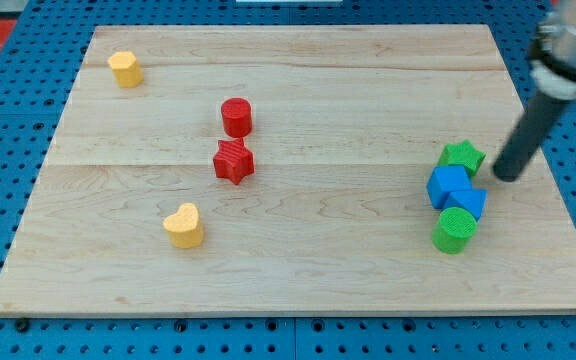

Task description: Push the green star towards the red circle

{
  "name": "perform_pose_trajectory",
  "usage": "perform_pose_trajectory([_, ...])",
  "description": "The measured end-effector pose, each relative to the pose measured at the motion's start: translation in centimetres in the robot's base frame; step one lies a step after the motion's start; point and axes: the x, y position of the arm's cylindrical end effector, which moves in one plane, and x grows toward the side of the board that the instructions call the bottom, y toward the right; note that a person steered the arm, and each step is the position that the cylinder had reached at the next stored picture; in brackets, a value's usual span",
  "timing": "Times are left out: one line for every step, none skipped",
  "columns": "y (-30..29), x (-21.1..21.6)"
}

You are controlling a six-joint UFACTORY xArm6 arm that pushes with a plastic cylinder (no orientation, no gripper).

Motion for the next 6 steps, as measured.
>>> perform_pose_trajectory([-4.9,-3.9])
perform_pose_trajectory([-11.0,-7.3])
perform_pose_trajectory([-10.8,-4.3])
perform_pose_trajectory([-15.0,-6.0])
perform_pose_trajectory([-18.1,-10.5])
perform_pose_trajectory([-13.8,-10.3])
